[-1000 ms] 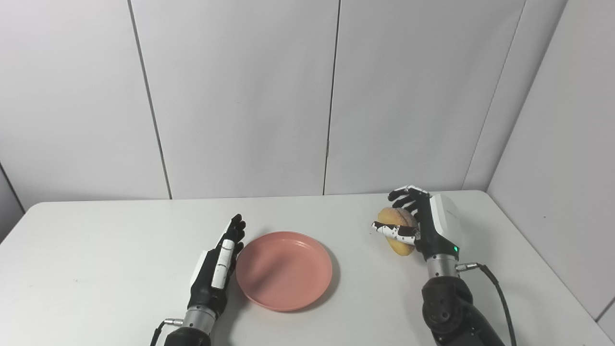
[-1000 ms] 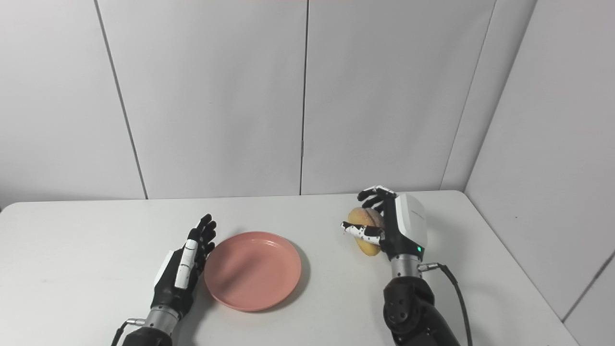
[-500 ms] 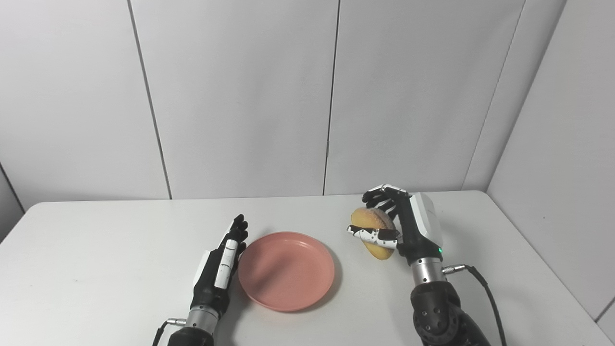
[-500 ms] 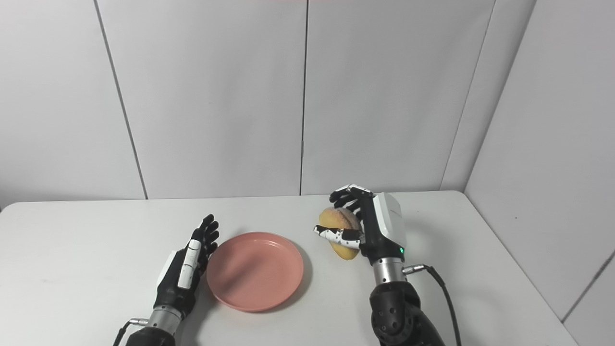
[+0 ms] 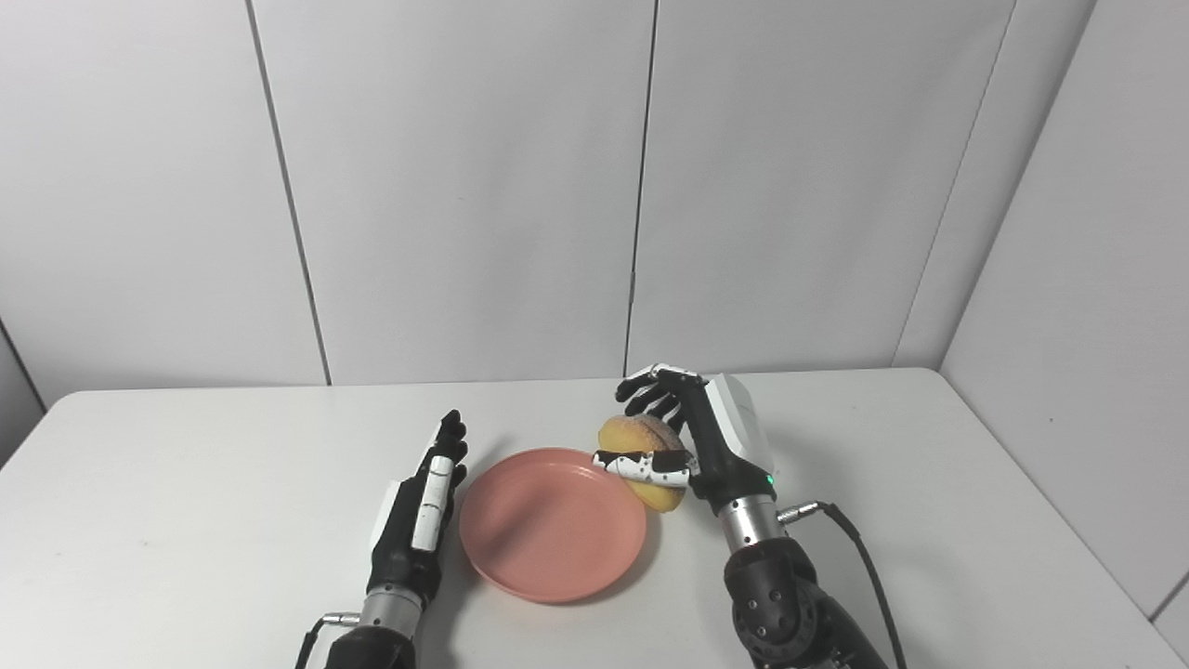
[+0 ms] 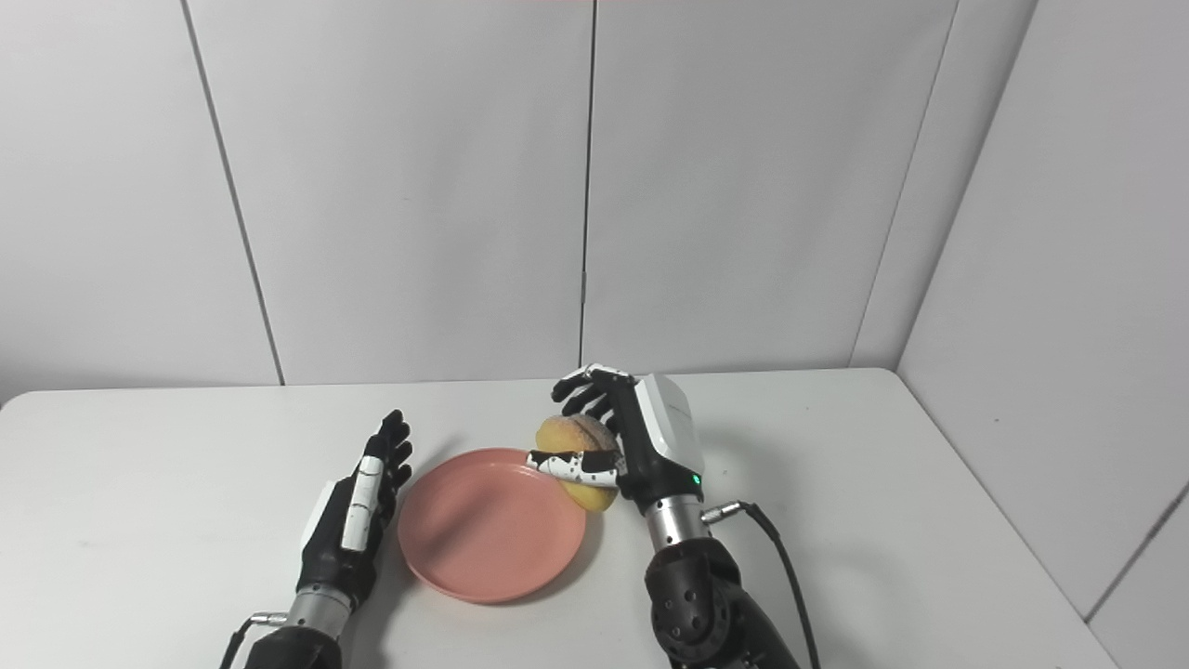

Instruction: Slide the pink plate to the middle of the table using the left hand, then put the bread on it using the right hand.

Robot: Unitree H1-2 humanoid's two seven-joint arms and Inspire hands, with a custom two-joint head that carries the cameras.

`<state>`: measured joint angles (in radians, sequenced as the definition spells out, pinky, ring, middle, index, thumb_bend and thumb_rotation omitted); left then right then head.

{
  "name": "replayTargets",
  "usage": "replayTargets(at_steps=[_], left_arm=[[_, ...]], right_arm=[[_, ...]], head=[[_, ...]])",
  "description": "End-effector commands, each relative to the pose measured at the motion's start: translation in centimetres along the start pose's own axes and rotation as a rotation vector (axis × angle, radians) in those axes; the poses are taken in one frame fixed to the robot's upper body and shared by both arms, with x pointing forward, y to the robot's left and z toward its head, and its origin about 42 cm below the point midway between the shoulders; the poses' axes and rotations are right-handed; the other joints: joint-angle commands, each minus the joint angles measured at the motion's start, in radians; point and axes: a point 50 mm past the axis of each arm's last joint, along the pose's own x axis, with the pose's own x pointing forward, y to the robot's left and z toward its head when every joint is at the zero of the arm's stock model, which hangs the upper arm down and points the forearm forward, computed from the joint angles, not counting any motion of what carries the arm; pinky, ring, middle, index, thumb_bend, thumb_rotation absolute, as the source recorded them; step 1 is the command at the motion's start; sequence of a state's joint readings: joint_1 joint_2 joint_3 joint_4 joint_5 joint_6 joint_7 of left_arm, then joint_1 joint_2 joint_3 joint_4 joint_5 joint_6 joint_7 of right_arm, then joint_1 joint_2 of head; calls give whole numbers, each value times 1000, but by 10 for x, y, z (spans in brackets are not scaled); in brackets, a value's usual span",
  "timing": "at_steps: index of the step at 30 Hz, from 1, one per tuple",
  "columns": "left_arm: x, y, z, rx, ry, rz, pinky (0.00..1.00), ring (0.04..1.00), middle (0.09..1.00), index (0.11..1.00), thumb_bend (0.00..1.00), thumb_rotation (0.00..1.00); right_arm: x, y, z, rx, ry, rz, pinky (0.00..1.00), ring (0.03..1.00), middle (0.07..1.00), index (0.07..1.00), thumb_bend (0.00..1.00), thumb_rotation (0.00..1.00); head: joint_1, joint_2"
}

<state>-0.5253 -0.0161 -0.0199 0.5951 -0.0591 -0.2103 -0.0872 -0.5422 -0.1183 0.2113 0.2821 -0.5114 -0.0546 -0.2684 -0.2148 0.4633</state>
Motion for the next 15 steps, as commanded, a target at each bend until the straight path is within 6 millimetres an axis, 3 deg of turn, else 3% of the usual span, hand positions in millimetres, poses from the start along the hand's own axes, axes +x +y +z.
replayTargets(at_steps=[1,15], left_arm=[[1,2,2,17,-4,4,1000,1000,1000,975,787,1000],[0,2,0,30,6,5,1000,1000,1000,972,778,1000]], right_arm=[[21,-3,22,21,-99,-16,272,377,462,516,509,0],[25,41,20,12,-143,81,223,366,448,516,510,0]], head=[[2,1],[15,7]])
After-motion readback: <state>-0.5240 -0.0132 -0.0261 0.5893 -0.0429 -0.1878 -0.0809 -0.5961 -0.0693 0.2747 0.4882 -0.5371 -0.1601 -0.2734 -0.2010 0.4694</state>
